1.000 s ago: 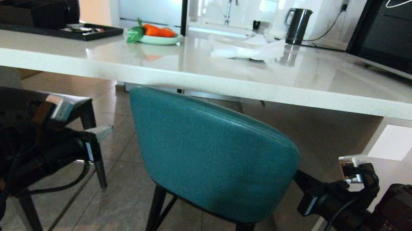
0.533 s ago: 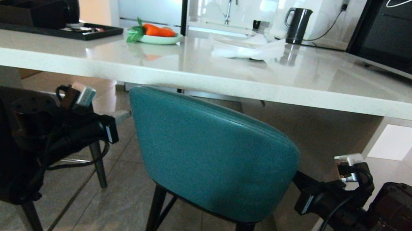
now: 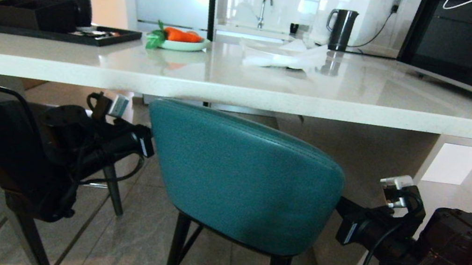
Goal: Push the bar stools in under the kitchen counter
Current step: Pull the blue chair out from under the dining table
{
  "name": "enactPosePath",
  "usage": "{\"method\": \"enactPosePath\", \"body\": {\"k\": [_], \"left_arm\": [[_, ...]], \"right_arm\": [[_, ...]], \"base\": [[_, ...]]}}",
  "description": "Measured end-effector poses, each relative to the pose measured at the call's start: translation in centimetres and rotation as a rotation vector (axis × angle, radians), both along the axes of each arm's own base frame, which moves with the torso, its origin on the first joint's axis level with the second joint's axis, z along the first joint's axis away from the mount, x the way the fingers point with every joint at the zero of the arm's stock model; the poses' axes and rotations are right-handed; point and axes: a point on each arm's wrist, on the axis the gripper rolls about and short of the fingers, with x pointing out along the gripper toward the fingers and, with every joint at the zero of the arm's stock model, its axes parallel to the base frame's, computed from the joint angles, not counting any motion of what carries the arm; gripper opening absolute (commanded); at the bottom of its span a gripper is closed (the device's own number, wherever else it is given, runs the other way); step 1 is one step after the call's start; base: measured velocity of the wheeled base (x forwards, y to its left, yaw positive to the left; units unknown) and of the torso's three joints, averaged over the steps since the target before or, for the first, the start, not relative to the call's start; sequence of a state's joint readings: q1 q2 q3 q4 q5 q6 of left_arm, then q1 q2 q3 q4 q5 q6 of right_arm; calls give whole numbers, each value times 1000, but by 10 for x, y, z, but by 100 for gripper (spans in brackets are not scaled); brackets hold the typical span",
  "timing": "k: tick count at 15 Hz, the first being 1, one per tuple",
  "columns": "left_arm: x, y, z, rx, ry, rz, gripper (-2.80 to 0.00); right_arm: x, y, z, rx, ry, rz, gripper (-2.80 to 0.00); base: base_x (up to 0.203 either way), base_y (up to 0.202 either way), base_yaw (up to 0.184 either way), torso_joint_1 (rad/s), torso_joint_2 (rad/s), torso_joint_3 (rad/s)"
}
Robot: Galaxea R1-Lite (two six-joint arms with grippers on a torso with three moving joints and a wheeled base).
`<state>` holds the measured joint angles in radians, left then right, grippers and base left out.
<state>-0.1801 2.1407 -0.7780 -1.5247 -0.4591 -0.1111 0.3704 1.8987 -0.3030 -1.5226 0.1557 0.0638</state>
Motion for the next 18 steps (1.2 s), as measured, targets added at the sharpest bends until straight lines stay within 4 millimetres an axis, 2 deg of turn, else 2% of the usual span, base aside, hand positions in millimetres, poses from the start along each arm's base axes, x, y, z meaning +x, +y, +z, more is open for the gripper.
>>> {"method": "enactPosePath", "body": {"k": [3,6,18], "left_arm": [[-18,-11,-4,15,35,-28,-280],[-46,-25,-8,51,70,-67,-280],[-127,-28,-4,97,160,63,-280]], "right_arm": [[0,0,0,-1,-1,-4,-280],[0,0,1,-2,-3,-10,-280],[-3,0,3,3,-8,-16,-280]], "base": [[0,0,0,0,0,0],[0,0,0,0,0,0],[0,0,0,0,0,0]]}}
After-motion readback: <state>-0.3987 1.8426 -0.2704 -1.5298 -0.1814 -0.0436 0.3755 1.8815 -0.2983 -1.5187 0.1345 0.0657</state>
